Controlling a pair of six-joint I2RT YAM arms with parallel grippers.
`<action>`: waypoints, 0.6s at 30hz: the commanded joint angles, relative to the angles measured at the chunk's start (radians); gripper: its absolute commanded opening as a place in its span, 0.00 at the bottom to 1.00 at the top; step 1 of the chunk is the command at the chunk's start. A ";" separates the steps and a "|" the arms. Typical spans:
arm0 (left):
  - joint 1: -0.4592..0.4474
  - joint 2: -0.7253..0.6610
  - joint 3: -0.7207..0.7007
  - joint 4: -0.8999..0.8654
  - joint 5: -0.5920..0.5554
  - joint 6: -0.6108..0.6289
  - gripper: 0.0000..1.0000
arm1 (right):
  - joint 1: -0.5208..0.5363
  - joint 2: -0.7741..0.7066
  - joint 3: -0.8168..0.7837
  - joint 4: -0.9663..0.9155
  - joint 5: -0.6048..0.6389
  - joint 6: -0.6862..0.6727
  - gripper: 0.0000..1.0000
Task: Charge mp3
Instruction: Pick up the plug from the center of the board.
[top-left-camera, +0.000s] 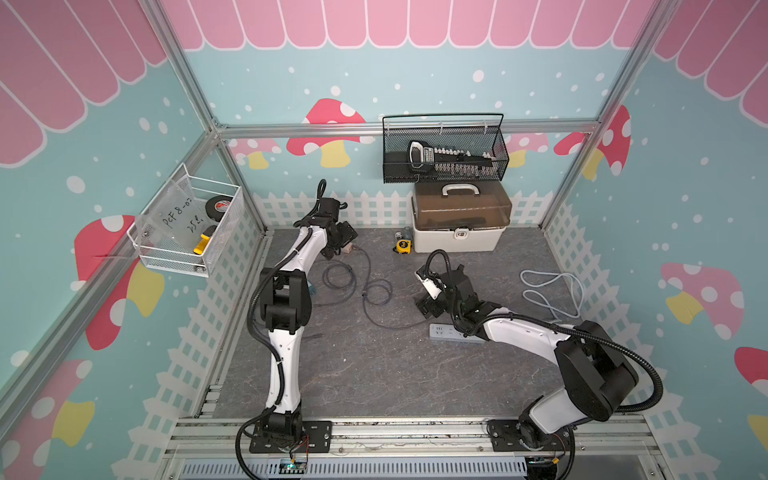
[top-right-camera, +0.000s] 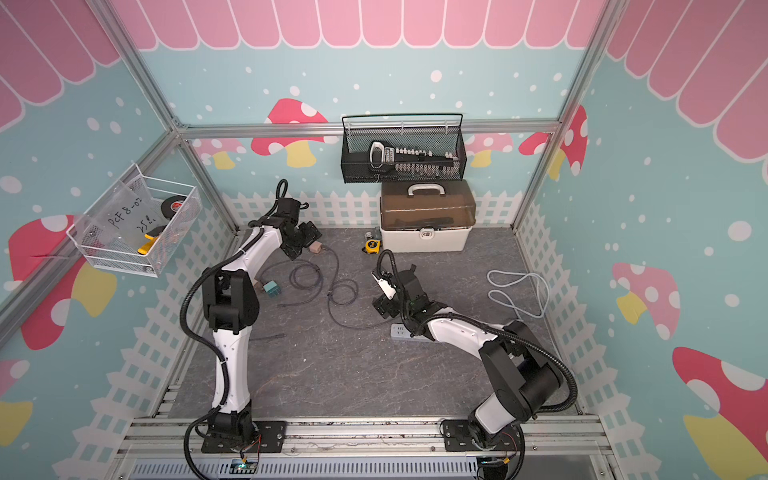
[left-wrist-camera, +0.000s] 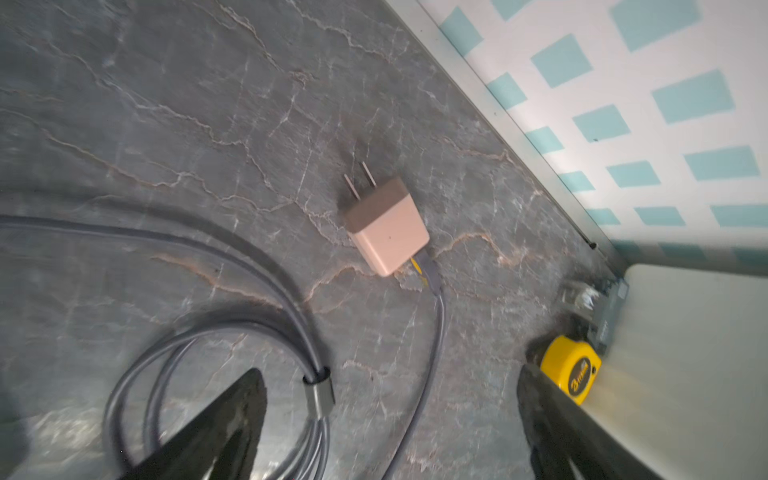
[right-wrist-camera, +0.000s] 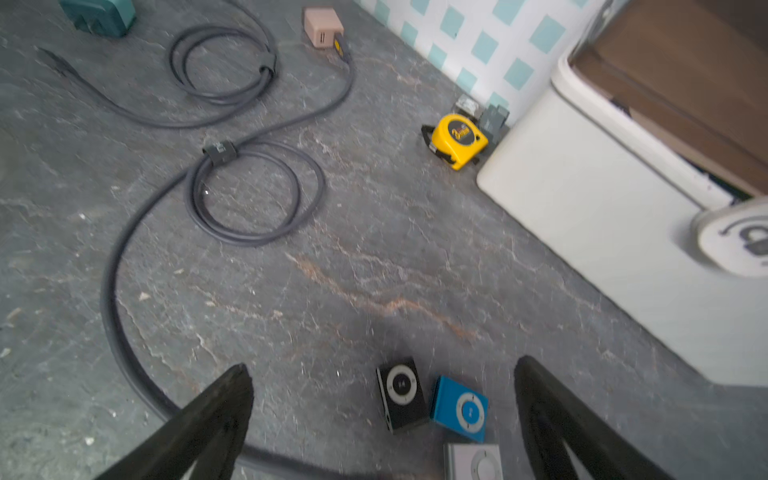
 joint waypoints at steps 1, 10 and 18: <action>-0.001 0.062 0.114 -0.156 -0.026 -0.173 0.88 | 0.002 0.036 0.037 0.014 -0.023 -0.059 0.96; -0.008 0.169 0.257 -0.158 -0.159 -0.329 0.79 | 0.002 0.163 0.111 0.026 -0.169 -0.117 0.96; -0.009 0.277 0.372 -0.153 -0.200 -0.357 0.76 | -0.015 0.238 0.168 0.024 -0.219 -0.113 0.96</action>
